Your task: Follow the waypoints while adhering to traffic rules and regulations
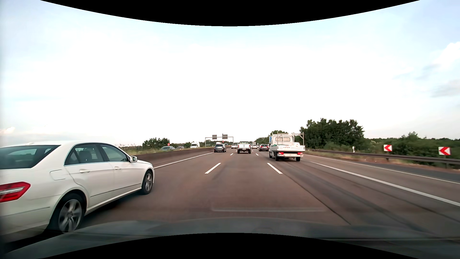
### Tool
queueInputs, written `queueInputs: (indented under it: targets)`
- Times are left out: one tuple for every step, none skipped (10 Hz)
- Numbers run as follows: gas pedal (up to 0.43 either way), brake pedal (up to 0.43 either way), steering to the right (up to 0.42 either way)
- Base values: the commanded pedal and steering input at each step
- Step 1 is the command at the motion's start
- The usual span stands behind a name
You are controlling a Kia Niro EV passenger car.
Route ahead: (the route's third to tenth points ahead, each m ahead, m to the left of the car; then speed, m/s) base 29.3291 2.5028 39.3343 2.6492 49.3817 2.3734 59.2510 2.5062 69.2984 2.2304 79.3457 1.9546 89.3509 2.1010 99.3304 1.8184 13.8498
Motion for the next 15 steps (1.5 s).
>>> queueInputs:
  targets:
    - [0.157, 0.0, -0.003]
    - [0.157, 0.0, -0.002]
    - [0.157, 0.0, -0.002]
    - [0.157, 0.0, -0.002]
    - [0.157, 0.0, -0.001]
    - [0.157, 0.0, -0.002]
    - [0.157, 0.0, -0.001]
    - [0.157, 0.0, -0.001]
    - [0.157, 0.0, -0.002]
    - [0.157, 0.0, -0.001]
    - [0.157, 0.0, -0.001]
    - [0.157, 0.0, -0.002]
    - [0.157, 0.0, -0.002]
    - [0.157, 0.0, -0.002]
    - [0.157, 0.0, -0.002]
